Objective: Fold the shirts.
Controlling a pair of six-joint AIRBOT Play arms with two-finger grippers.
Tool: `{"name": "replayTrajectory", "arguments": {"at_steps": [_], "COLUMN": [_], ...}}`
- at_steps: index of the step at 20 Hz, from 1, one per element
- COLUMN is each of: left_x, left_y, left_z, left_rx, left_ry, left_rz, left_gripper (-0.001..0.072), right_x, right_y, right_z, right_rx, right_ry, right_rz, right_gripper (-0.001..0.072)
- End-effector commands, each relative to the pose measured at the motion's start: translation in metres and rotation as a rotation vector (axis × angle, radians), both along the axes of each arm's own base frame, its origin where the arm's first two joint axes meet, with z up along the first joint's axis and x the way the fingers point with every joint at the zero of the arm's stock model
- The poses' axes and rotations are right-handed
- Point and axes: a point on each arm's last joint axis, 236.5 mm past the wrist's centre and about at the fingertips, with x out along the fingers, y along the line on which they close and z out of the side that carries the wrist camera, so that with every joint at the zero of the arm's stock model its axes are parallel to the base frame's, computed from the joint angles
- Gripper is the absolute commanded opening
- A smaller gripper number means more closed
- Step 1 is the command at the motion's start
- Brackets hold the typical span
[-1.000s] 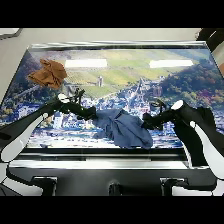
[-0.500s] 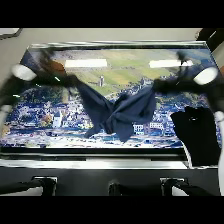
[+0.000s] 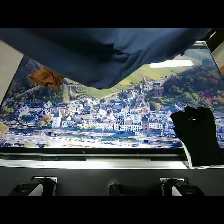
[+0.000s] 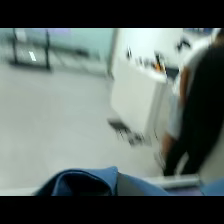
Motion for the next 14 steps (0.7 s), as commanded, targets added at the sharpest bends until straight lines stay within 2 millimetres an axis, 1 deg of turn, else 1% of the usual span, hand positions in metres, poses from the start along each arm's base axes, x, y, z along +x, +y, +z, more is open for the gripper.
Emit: {"name": "replayTrajectory", "arguments": {"at_steps": [1,2,3,4,5,6,8,10,11,12,13,14], "left_x": [-0.062,-0.061,-0.053,-0.040,-0.025,-0.008,0.033,0.069,0.086,0.100,0.114,0.129], "left_y": [0.039,0.050,0.062,0.072,0.081,0.090,0.101,0.109,0.113,0.114,0.115,0.113], "left_z": [0.047,0.039,0.023,-0.002,-0.030,-0.062,-0.144,-0.243,-0.297,-0.342,-0.384,-0.420], "left_rx": [-0.007,0.011,0.041,0.077,0.101,0.117,0.120,0.105,0.088,0.069,0.039,-0.007], "left_ry": [-0.166,-0.134,-0.067,0.026,0.127,0.234,0.451,0.663,0.757,0.821,0.881,0.938], "left_rz": [0.190,0.242,0.292,0.329,0.351,0.362,0.351,0.334,0.328,0.318,0.306,0.292], "left_gripper": [0.0022,0.0022,0.0023,0.0022,0.0023,0.0023,0.0023,0.0023,0.0023,0.0023,0.0023,0.0023], "right_x": [-0.046,-0.047,-0.046,-0.043,-0.042,-0.043,-0.050,-0.053,-0.048,-0.037,-0.021,-0.003], "right_y": [-0.020,-0.022,-0.022,-0.022,-0.022,-0.022,-0.017,-0.009,-0.009,-0.011,-0.013,-0.016], "right_z": [0.027,0.015,-0.007,-0.036,-0.072,-0.119,-0.214,-0.299,-0.335,-0.371,-0.400,-0.427], "right_rx": [-0.006,-0.005,-0.019,-0.040,-0.050,-0.054,-0.052,-0.034,-0.017,0.005,0.029,0.052], "right_ry": [-0.063,-0.007,0.080,0.202,0.351,0.549,0.916,1.162,1.213,1.225,1.201,1.162], "right_rz": [-0.097,-0.106,-0.104,-0.101,-0.094,-0.088,-0.051,-0.012,-0.018,-0.038,-0.063,-0.094], "right_gripper": [0.0030,0.0030,0.0030,0.0030,0.0030,0.0030,0.0030,0.0029,0.0029,0.0030,0.0030,0.0030]}}
